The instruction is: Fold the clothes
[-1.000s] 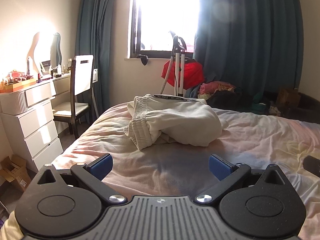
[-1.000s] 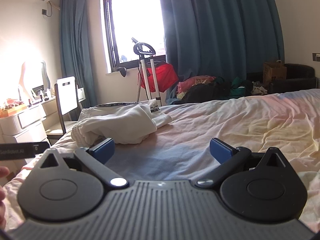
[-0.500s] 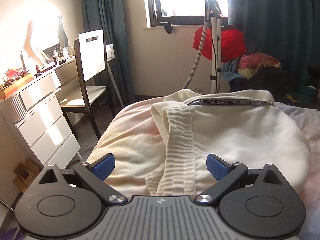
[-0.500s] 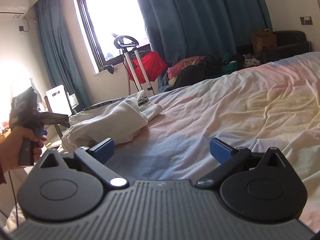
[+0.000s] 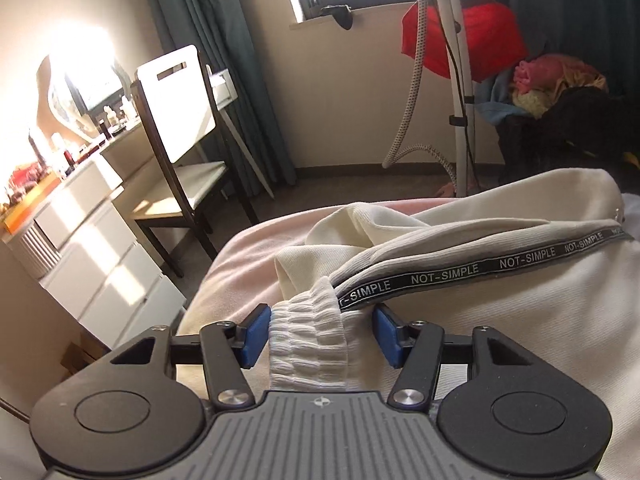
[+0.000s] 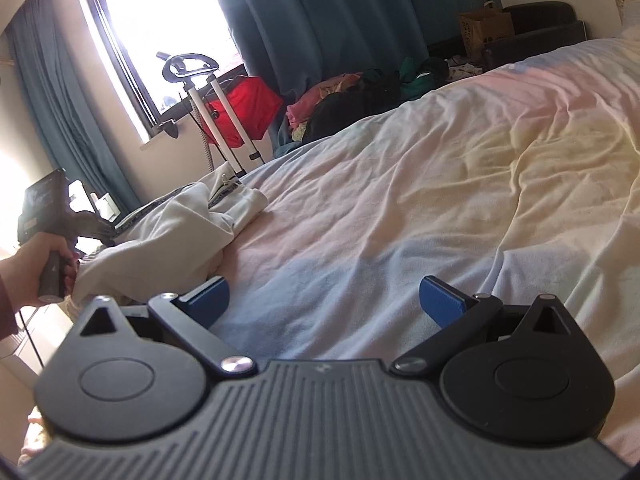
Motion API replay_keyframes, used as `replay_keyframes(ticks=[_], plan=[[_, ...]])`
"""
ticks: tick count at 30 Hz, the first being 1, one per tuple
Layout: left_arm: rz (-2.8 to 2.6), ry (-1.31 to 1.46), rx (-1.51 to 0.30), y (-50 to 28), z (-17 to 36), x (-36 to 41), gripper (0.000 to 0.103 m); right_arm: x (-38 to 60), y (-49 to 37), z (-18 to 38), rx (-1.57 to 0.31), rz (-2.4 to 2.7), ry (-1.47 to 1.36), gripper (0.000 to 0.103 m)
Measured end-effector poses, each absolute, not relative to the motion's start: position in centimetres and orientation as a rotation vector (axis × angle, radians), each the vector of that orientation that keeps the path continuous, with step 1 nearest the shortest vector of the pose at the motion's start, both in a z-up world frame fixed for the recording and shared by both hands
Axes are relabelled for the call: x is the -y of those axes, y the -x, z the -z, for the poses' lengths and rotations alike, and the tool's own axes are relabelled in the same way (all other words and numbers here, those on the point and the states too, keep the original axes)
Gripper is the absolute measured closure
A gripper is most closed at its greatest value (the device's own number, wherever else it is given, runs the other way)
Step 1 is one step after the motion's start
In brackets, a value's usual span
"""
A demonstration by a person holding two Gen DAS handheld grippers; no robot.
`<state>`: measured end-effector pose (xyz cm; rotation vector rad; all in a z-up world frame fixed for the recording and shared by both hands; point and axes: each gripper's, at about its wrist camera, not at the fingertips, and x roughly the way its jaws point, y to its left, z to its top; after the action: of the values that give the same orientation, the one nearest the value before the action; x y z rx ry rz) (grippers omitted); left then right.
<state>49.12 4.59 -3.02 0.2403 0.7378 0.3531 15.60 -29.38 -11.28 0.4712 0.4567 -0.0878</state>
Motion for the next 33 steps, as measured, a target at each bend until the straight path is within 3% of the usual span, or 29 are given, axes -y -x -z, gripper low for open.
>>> replay_keyframes(ticks=[1, 7, 12, 14, 18, 22, 27, 29, 31, 33], plan=[[-0.348, -0.256, -0.698, -48.2, 2.5, -3.7, 0.059, 29.4, -15.7, 11.3, -0.460, 0.092, -0.467, 0.000], [-0.211, -0.299, -0.495, -40.5, -2.5, 1.5, 0.066, 29.3, -14.5, 10.1, -0.414, 0.110, -0.420, 0.000], [-0.007, -0.346, -0.307, -29.4, -5.1, 6.3, 0.072, 29.4, -12.7, 8.6, -0.345, 0.083, -0.411, 0.000], [0.112, -0.356, -0.233, -24.1, -4.9, 8.0, 0.103, 29.4, -12.1, 8.1, -0.320, 0.078, -0.403, 0.000], [0.300, -0.400, -0.141, -14.9, -1.8, 11.4, 0.099, 29.2, -11.1, 7.4, -0.294, 0.080, -0.373, 0.000], [0.331, -0.320, -0.233, -11.9, 2.3, 11.9, 0.098, 29.0, -10.1, 7.0, -0.281, 0.078, -0.352, 0.000], [0.250, -0.235, -0.313, -11.1, 3.6, 8.0, 0.083, 28.5, -9.2, 7.4, -0.306, 0.008, -0.350, 0.000], [0.203, -0.193, -0.319, -10.8, 2.7, 5.8, 0.065, 28.0, -9.0, 7.6, -0.307, -0.038, -0.351, 0.000], [0.164, -0.163, -0.291, -9.6, 1.8, 3.8, 0.031, 27.1, -8.9, 7.9, -0.318, -0.062, -0.330, 0.000], [0.129, -0.136, -0.257, -8.9, 1.0, 1.9, 0.018, 26.2, -9.2, 8.4, -0.343, -0.081, -0.304, 0.001]])
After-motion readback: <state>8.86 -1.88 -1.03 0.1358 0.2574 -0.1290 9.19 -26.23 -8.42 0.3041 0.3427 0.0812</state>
